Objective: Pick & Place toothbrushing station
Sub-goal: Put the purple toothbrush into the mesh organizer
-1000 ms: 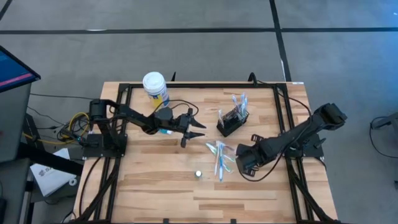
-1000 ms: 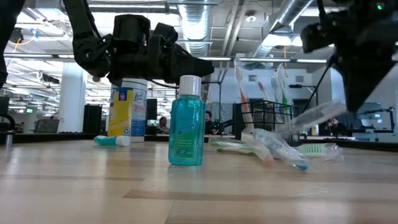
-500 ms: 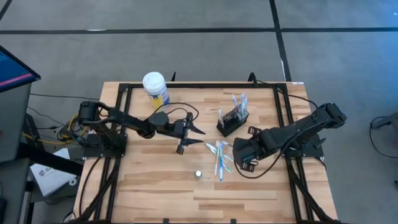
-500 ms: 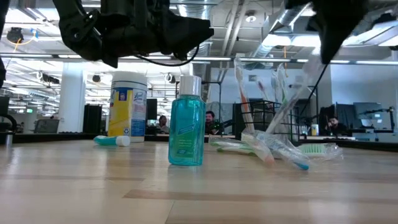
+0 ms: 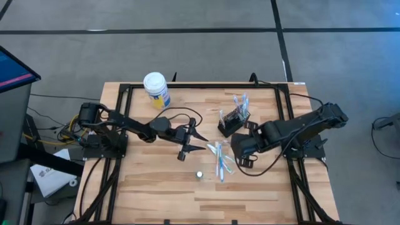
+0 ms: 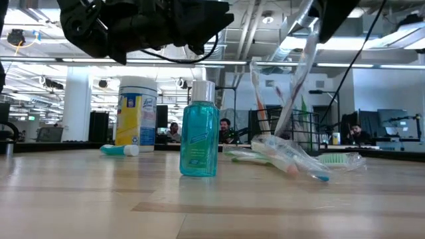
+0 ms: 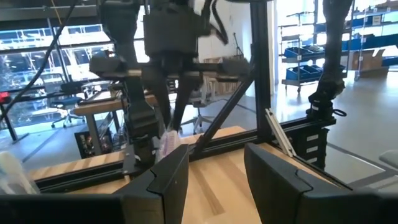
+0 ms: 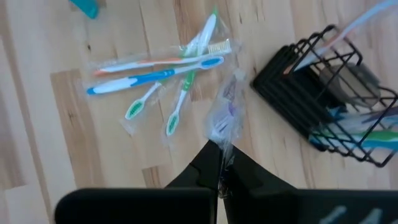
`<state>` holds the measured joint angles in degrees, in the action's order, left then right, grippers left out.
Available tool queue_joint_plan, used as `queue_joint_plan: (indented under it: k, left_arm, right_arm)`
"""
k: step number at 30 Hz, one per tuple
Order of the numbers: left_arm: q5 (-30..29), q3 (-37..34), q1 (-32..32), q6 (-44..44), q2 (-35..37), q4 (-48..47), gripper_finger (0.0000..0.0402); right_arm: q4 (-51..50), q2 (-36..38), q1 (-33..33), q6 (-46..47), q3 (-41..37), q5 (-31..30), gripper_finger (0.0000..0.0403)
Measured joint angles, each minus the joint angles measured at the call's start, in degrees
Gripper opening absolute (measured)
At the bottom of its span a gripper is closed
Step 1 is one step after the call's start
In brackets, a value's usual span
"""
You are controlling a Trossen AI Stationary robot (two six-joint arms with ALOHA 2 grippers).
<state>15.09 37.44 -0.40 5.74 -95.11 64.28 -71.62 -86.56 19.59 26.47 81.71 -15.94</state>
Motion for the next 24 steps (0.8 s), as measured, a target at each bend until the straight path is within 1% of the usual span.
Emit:
queue_joint_plan:
  k: [5,8,12,16,20,24]
  left_arm:
    - [-0.6,1.1,-0.3,0.0,-1.0,-1.5,0.0149]
    - [-0.6,2.7,-0.3,0.0,-3.4,-1.6,0.0149]
    - [-0.8,6.7,-0.3,0.0,-7.8,-2.0,0.0149]
    - [-4.1,10.9,-0.3,-0.2,-10.5,-3.3,0.0149]
    - [-5.1,15.1,-0.3,-0.2,-11.6,-7.9,0.0149]
    - [-5.1,19.8,-0.3,-0.2,-11.5,-16.9,0.0149]
  right_arm:
    - [-0.9,0.0,0.0,-1.0,2.7,-0.1,0.0000]
    - [-1.5,0.0,0.0,-1.1,4.3,-0.6,0.0000]
    - [-1.4,0.0,0.0,-2.1,5.9,-0.6,0.0000]
    - [-1.5,0.0,0.0,-2.5,6.4,-0.6,0.0000]
    - [-1.5,0.0,0.0,-2.5,6.4,-0.6,0.0000]
    - [-1.5,0.0,0.0,-2.5,6.4,-0.6,0.0000]
